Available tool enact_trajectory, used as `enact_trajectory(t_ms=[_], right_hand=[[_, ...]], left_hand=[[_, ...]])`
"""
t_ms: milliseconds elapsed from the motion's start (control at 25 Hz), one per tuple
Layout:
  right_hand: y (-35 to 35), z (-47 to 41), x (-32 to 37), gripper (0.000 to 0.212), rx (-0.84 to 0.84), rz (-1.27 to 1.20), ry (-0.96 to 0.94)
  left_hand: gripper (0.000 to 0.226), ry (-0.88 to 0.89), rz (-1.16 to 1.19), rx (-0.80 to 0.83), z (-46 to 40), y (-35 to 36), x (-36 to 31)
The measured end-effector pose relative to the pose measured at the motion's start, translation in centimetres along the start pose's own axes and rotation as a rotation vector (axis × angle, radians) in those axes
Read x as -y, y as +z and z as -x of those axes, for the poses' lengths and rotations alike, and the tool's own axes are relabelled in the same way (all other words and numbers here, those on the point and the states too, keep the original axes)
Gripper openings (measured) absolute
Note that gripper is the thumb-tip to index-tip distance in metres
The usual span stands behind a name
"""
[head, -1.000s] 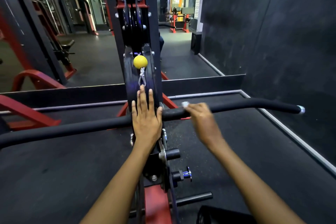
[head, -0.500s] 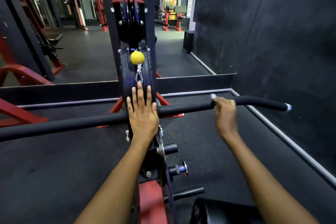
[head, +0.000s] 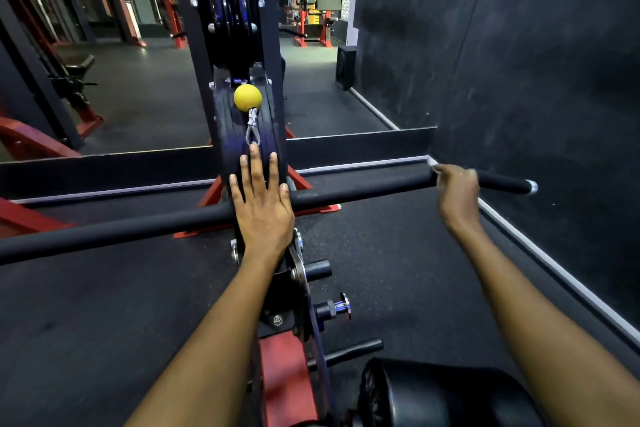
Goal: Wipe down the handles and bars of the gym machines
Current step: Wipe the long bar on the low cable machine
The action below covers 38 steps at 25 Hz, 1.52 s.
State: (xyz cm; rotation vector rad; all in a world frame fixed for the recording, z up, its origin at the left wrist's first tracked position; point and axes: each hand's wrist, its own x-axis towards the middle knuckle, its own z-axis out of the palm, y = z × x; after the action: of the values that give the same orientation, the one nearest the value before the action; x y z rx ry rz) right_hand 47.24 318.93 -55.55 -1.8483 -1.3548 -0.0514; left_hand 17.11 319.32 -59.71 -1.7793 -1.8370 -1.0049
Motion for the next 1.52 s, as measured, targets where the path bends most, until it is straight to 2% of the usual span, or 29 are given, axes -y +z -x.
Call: enact_trajectory(t_ms=[40, 120, 200, 280, 320, 360, 400, 480, 520, 600, 680, 760, 800, 840, 920, 1000, 1040, 1080, 1120, 1200, 1240, 1280, 1320, 1360, 1480, 1520], right_hand=[[0.3, -0.5, 0.2, 0.026, -0.022, -0.016, 0.107], [2.6, 1.5, 4.4, 0.024, 0.064, -0.114, 0.024], [4.6, 6.7, 10.6, 0.021, 0.179, -0.210, -0.288], [6.0, 10.2, 12.2, 0.028, 0.218, -0.146, -0.669], [5.6, 9.4, 11.4, 0.032, 0.209, -0.124, -0.760], [5.0, 7.6, 9.1, 0.033, 0.171, -0.098, -0.730], [3.9, 5.6, 6.6, 0.030, 0.130, -0.086, -0.616], [1.4, 1.5, 1.1, 0.023, -0.019, 0.096, -0.327], [0.9, 0.3, -0.4, 0.023, -0.012, 0.105, -0.182], [2.1, 0.4, 1.3, 0.027, -0.003, 0.061, -0.040], [5.0, 4.4, 7.5, 0.024, 0.109, -0.055, -0.176], [6.9, 10.1, 12.8, 0.018, 0.231, -0.117, -0.518], [7.6, 11.2, 13.2, 0.021, 0.256, -0.116, -0.670], [6.9, 10.6, 12.3, 0.027, 0.288, -0.146, -0.726], [5.0, 7.4, 8.0, 0.036, 0.232, -0.164, -0.630], [3.1, 4.8, 3.5, 0.033, 0.087, -0.202, -0.358], [3.2, 4.5, 2.9, 0.031, 0.079, -0.206, -0.244], [3.8, 4.9, 4.1, 0.030, 0.103, -0.197, -0.208], [4.7, 6.1, 6.4, 0.029, 0.156, -0.211, -0.281], [6.4, 9.4, 10.4, 0.029, 0.221, -0.185, -0.686], [6.7, 9.7, 10.5, 0.032, 0.231, -0.169, -0.876], [6.3, 8.7, 9.4, 0.035, 0.228, -0.143, -0.966], [5.4, 7.1, 7.3, 0.037, 0.204, -0.115, -0.930], [4.1, 5.2, 4.9, 0.036, 0.159, -0.099, -0.815], [1.0, 0.2, -1.2, 0.027, 0.061, -0.147, -0.223], [1.1, -0.8, -1.8, 0.030, 0.054, -0.136, -0.142]], left_hand=[[0.060, 0.000, 0.001, 0.000, 0.0, 0.0, 0.0], [0.060, 0.000, 0.005, -0.006, 0.1, 0.0, -0.1], [0.059, 0.002, 0.008, -0.009, 0.1, -0.1, -0.1], [0.059, 0.006, 0.008, -0.014, 0.1, -0.2, -0.1], [0.059, 0.006, 0.010, -0.014, 0.1, -0.2, -0.1], [0.058, 0.005, 0.015, -0.012, 0.1, -0.2, 0.0], [0.058, 0.007, 0.018, -0.012, 0.1, -0.1, 0.1], [0.058, 0.014, 0.012, -0.017, 0.1, 0.0, 0.1], [0.058, 0.013, 0.008, -0.018, 0.1, 0.0, 0.1], [0.058, 0.009, 0.012, -0.013, 0.0, 0.0, 0.0], [0.058, 0.011, 0.017, -0.005, 0.1, 0.0, 0.0], [0.058, 0.008, 0.029, 0.001, 0.1, 0.0, 0.2], [0.057, 0.006, 0.037, 0.008, 0.1, 0.0, 0.2], [0.057, 0.002, 0.041, 0.016, 0.0, 0.0, 0.2], [0.058, 0.000, 0.030, 0.033, 0.0, 0.0, 0.1], [0.058, 0.002, 0.010, 0.035, 0.0, 0.0, 0.1], [0.058, -0.001, 0.010, 0.038, 0.0, 0.0, 0.1], [0.058, -0.005, 0.012, 0.043, -0.1, 0.0, 0.1], [0.057, -0.005, 0.010, 0.049, 0.0, -0.1, 0.2], [0.057, 0.002, -0.004, 0.066, 0.0, -0.4, 0.2], [0.058, 0.005, -0.001, 0.082, 0.0, -0.4, 0.1], [0.058, 0.011, 0.008, 0.102, -0.1, -0.6, 0.1], [0.059, 0.015, 0.019, 0.122, 0.0, -0.7, 0.2], [0.059, 0.002, 0.033, 0.137, -0.1, -0.9, 0.1], [0.064, -0.179, 0.144, 0.148, -1.0, -1.9, -2.3], [0.066, -0.201, 0.186, 0.111, -1.6, -2.2, -4.4]])
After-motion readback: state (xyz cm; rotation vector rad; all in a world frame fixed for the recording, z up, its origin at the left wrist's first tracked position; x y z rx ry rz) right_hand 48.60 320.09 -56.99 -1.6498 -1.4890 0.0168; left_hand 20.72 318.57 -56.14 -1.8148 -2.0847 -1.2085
